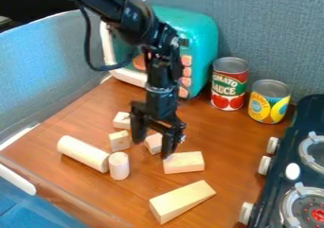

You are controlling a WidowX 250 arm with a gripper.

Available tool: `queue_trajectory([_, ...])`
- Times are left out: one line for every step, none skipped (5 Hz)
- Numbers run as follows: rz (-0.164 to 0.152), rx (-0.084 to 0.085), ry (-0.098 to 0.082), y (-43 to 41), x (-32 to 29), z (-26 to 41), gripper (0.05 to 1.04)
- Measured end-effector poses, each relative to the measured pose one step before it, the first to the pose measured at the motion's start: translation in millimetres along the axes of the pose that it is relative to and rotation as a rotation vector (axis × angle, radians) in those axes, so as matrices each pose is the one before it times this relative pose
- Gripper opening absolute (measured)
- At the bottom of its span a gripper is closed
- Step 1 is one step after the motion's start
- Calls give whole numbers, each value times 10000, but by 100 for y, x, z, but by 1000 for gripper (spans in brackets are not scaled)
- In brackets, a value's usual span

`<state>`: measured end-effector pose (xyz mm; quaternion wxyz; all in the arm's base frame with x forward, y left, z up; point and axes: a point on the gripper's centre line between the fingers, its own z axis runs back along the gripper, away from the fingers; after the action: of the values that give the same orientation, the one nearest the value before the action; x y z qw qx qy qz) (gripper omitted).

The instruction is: Take the block on the middle and put it on top of the rectangular block on the left side

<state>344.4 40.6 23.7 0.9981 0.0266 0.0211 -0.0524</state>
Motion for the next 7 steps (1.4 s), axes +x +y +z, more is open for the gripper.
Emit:
queue_trajectory([145, 316, 187, 631, -158, -101, 999])
queue_trajectory([1454, 428, 10, 967, 499, -958, 999])
queue_trajectory([458, -208, -309, 702, 645, 56, 999])
queue_trajectory([40, -24, -54, 616, 906, -493, 956])
queue_trajectory([489, -191, -297, -237, 505, -21, 662])
queue_trajectory([137, -273, -121, -385, 24, -102, 572])
queue_trajectory([129, -457, -161, -511, 1, 639, 571])
